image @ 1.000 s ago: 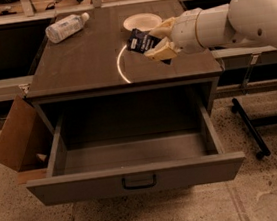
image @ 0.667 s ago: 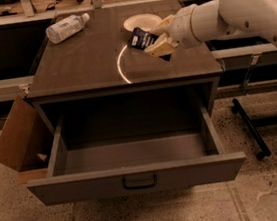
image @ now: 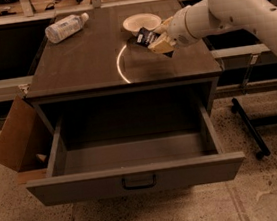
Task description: Pick rxbar blueberry from top drawer and place on counter
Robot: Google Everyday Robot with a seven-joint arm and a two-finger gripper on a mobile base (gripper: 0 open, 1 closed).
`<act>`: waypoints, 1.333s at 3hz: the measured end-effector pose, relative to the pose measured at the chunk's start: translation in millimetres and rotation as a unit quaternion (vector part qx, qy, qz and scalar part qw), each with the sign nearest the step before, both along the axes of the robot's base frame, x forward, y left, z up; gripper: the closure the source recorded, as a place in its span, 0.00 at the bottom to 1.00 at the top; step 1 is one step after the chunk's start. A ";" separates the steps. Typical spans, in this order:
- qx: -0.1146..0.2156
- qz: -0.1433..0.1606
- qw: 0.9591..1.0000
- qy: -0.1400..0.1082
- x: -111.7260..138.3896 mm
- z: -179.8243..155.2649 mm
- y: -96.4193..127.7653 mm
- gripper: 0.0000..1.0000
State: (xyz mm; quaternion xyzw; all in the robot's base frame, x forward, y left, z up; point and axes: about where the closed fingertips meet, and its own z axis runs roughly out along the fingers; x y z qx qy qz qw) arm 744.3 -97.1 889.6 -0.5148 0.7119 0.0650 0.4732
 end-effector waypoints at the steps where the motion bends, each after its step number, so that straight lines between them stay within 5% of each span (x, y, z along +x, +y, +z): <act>1: -0.002 -0.007 1.000 0.016 5.0 -8.6 -3.1 0.12; 2: 0.004 -0.014 1.000 0.017 5.2 -8.7 -9.0 0.00; 4: 0.039 -0.025 0.999 -0.019 -23.4 33.8 -43.1 0.00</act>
Offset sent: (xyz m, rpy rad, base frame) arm 0.0098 -0.0153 -0.0123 0.0074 0.0467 -0.0484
